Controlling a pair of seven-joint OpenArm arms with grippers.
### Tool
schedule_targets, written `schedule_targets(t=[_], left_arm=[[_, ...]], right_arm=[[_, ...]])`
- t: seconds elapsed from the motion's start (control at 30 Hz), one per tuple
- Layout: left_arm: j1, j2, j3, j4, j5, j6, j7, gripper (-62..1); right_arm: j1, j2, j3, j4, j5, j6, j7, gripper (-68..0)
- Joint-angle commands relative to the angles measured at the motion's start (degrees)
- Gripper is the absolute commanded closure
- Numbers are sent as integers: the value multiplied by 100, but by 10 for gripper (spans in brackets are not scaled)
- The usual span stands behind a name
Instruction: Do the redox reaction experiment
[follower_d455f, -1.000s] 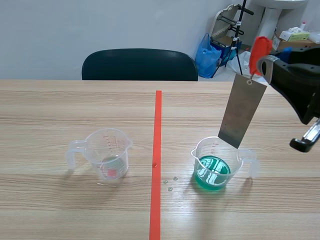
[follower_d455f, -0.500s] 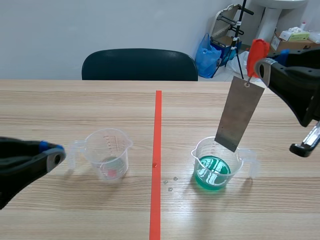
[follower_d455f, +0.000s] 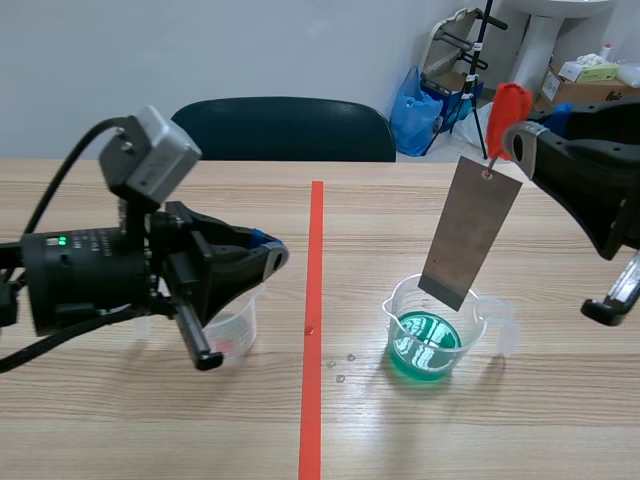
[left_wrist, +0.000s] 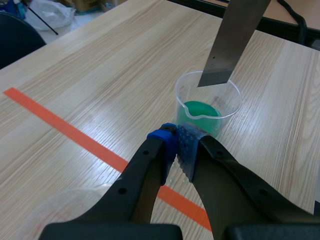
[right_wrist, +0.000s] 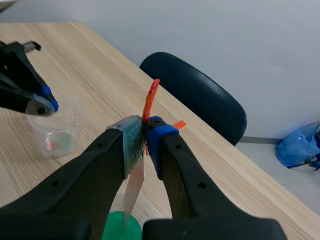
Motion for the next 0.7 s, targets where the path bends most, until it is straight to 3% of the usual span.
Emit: schedule_targets(t=[0.0, 0.13, 0.33, 0.67], left_arm=[[-181, 173, 146, -118, -138, 24, 11, -21], [-767, 599, 660, -612, -157, 131, 227, -21], [-1309, 1123, 1008, -1121, -437, 129, 391, -21], [-1652, 1628, 1270, -1281, -544, 127, 627, -21]], right_arm=[[79, 11, 44, 94, 61, -17, 101, -18], [79, 11, 44, 94, 61, -17, 101, -18], [79, 13, 44, 94, 61, -13, 101, -18], [79, 11, 44, 94, 61, -13, 101, -18]])
